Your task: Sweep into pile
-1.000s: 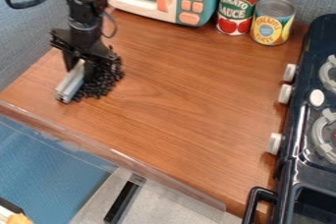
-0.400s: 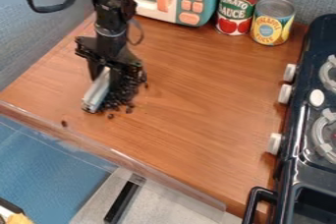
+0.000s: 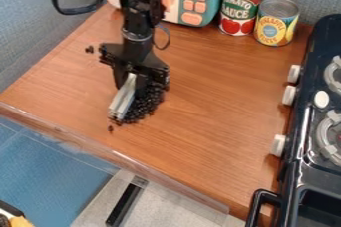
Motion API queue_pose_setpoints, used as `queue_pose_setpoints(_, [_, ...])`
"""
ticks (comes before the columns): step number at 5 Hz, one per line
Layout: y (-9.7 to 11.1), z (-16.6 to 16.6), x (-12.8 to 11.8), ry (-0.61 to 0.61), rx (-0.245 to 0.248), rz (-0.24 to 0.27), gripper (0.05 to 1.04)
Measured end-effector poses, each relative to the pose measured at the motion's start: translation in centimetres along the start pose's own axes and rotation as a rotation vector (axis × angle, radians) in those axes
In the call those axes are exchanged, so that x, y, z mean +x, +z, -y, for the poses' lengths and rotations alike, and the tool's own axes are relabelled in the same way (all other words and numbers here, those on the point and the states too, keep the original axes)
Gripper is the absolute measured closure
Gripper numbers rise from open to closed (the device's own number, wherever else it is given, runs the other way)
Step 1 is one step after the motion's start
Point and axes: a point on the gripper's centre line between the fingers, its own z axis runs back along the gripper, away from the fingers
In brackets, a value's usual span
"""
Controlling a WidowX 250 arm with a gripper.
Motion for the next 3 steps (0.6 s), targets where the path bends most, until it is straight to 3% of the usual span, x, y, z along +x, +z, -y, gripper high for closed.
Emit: queue_pose_setpoints(3, [0.5,4.2,0.2,0.017,-0.034,-0.019,0.703])
